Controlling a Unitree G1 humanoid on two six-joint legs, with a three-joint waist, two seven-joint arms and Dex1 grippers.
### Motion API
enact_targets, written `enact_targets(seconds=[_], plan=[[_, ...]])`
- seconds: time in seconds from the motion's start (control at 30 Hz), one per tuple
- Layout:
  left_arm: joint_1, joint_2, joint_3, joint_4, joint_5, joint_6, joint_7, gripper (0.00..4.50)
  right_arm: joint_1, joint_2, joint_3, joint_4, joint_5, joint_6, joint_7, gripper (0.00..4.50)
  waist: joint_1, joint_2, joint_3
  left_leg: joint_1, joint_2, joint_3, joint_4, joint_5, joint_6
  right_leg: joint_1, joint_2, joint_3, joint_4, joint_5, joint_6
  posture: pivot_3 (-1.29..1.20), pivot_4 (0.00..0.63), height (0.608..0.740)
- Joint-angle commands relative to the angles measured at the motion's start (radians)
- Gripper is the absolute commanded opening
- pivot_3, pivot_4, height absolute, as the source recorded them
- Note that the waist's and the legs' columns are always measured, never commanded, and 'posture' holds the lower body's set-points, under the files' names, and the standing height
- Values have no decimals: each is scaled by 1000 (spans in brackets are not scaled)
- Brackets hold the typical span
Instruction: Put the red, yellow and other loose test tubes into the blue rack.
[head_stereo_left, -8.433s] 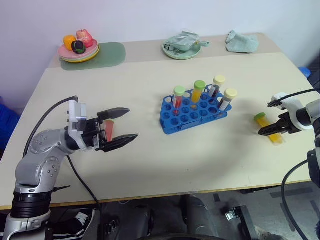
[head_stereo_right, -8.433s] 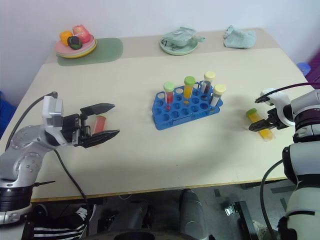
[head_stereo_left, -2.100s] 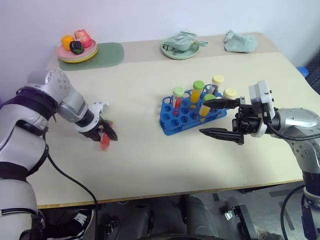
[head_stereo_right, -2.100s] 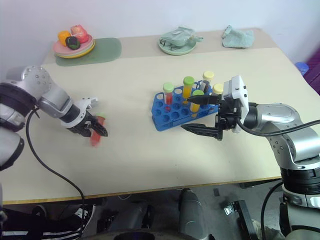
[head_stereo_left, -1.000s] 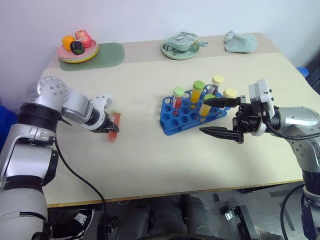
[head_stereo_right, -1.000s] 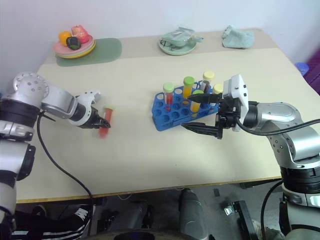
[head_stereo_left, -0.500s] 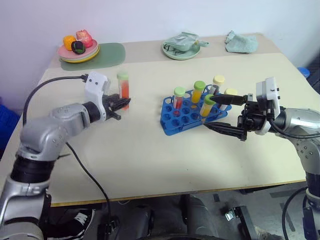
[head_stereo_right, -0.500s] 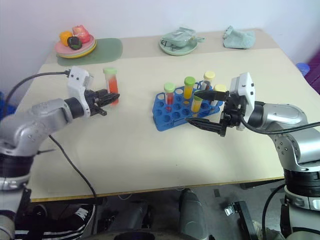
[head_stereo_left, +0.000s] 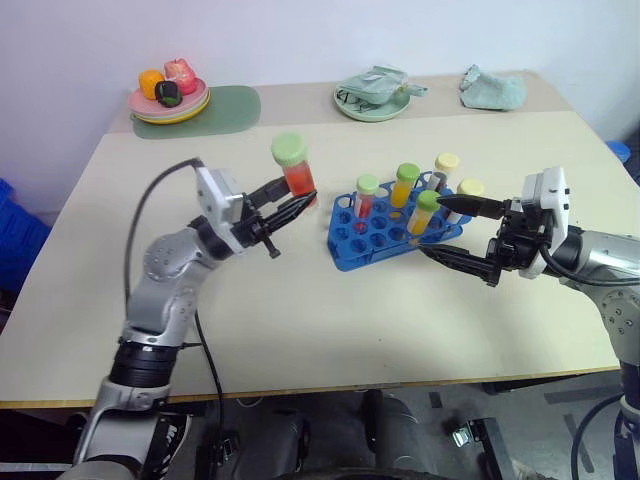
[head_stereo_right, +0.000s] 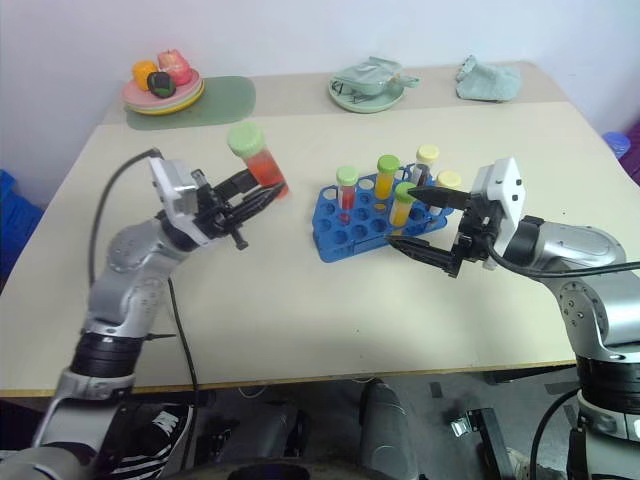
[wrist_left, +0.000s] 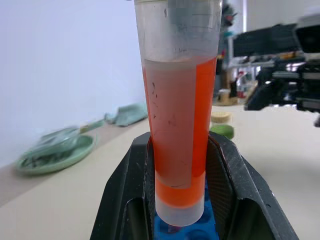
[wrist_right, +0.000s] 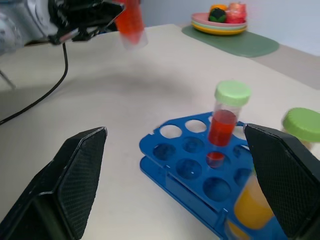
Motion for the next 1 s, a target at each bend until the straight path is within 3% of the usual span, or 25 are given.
enact_targets(seconds=[0.03,0.17,0.37,1.0], plan=[[-62,-68,-45,103,98,-171,-47,816,17,-12,-41,-51,1,-15,-18,4500,0,0,0,0,0,0,0,0,0,1,0,0,0,0,0,0,150,740],[-122,-188,-62,274,164,-269,-10,816,55,-24,-57,-70,-5,-11,-34,4500,1,0,0,2,0,0,0,0,0,3,0,-1,-1,0,0,0,150,740],[-160,-278,-89,426,226,-356,-8,816,87,-32,-81,-82,-5,-11,-48,4500,-1,0,0,4,1,0,-1,0,1,3,0,-1,-1,0,0,0,150,740],[-255,-388,-100,684,299,-401,2,816,103,-18,-82,-117,0,-8,-96,4500,7,0,0,9,1,0,-2,-1,2,8,0,0,-3,0,1,0,150,740]])
